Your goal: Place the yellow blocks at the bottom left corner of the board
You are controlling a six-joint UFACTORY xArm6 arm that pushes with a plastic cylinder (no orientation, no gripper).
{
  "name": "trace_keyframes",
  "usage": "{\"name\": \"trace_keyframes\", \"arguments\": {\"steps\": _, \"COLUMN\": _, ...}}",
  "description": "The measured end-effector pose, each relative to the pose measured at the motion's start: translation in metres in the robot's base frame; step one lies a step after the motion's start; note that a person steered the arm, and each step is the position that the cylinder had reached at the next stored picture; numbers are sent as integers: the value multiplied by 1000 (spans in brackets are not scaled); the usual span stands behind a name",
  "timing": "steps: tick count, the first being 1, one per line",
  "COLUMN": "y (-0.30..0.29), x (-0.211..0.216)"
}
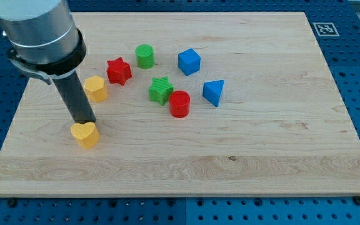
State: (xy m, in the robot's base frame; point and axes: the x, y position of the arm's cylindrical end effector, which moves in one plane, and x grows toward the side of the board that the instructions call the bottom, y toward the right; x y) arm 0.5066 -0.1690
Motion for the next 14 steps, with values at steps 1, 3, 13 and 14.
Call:
{"name": "trace_keyframes", "arguments": {"steps": 1, "y": 5, "x": 7}}
{"name": "trace_keyframes", "arguments": {"steps": 3, "y": 20, "x": 19}}
{"name": "trace_keyframes", "arguments": {"steps": 13, "y": 23, "x": -152}}
{"name": "trace_keyframes", "arguments": {"steps": 14, "y": 22, "x": -140}}
